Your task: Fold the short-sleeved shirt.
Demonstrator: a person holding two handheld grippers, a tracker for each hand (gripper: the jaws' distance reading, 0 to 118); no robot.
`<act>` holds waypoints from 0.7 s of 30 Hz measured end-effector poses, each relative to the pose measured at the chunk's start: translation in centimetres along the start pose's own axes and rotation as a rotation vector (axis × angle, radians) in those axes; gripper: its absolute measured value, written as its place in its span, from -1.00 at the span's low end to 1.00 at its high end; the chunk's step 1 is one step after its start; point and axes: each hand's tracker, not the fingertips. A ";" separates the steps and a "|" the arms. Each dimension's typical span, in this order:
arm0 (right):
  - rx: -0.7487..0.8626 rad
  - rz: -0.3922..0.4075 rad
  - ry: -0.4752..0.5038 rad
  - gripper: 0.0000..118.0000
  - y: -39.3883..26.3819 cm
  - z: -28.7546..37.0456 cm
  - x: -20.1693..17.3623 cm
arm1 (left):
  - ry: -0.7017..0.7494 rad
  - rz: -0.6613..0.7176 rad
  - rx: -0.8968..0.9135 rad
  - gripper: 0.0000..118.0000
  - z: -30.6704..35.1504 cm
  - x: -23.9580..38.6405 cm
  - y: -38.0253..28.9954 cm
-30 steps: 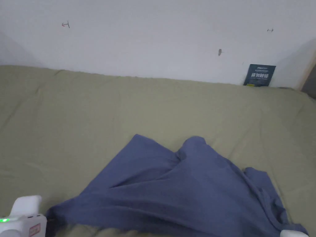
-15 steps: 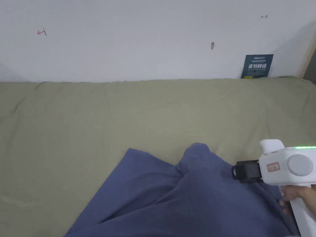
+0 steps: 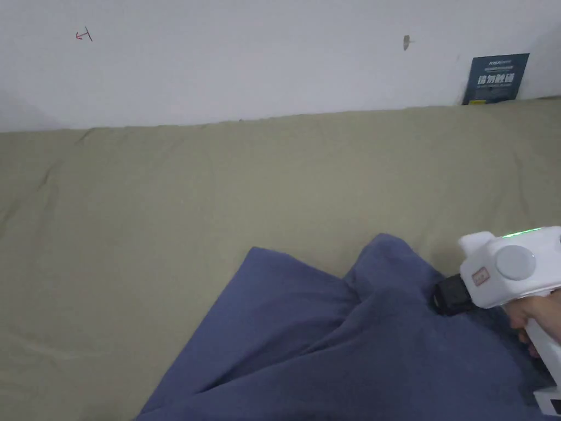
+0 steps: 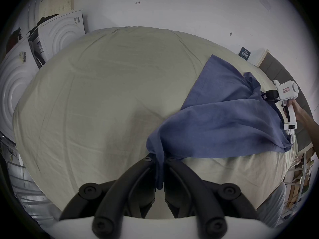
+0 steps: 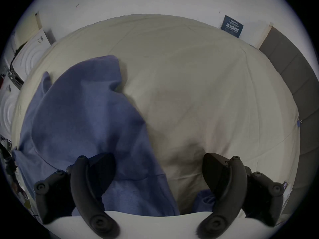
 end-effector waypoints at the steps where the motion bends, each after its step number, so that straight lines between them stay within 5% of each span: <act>1: 0.009 0.006 0.018 0.33 0.2 0.6 0.2 | 0.003 -0.001 0.000 -0.88 -0.1 0.0 0.1; 3: 0.062 0.033 -0.008 -0.95 0.1 2.5 0.4 | 0.003 0.001 -0.006 -0.88 -0.2 -0.2 0.2; 6: 0.108 -0.022 0.068 -0.95 -1.0 5.7 1.0 | 0.013 0.007 -0.003 -0.88 -0.5 -0.5 0.5; 21: 0.460 -0.037 0.039 -0.95 -8.9 29.0 3.4 | 0.029 -0.005 0.188 -0.88 7.2 2.8 4.4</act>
